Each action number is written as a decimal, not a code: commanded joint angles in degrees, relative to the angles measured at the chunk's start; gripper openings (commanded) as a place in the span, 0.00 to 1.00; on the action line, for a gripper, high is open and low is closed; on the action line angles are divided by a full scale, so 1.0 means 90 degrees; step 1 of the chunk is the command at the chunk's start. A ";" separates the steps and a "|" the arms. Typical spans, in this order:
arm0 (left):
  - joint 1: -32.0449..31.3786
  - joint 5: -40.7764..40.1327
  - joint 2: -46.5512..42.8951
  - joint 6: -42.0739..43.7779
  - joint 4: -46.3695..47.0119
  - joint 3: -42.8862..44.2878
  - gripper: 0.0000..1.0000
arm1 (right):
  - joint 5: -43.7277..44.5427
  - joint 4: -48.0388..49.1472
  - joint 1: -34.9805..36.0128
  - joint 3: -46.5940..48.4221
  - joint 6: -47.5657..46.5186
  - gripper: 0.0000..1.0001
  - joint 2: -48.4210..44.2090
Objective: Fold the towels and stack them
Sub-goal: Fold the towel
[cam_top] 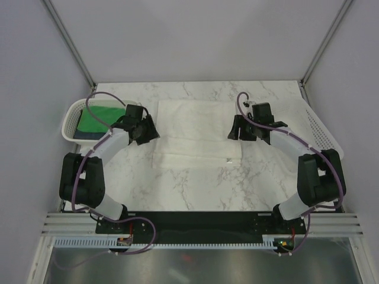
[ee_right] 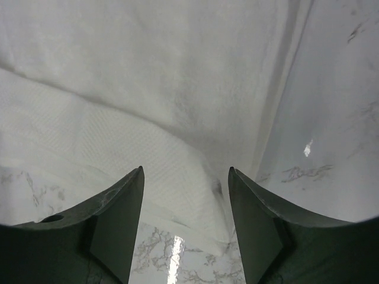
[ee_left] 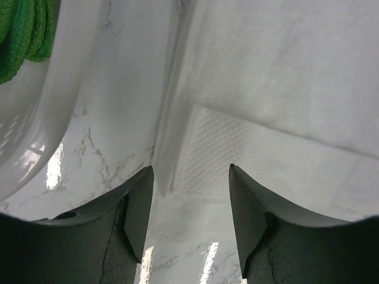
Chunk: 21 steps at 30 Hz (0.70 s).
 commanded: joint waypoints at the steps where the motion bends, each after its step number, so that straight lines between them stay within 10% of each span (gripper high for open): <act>1: 0.0057 -0.0129 0.0298 0.0278 -0.0123 0.0439 0.61 | -0.1372 -0.0189 -0.0059 0.0346 -0.0743 0.67 0.0369; 21: 0.0047 -0.0129 0.1402 0.0278 -0.0123 0.0625 0.61 | -0.1882 0.0056 -0.0069 0.0269 -0.0694 0.58 0.0497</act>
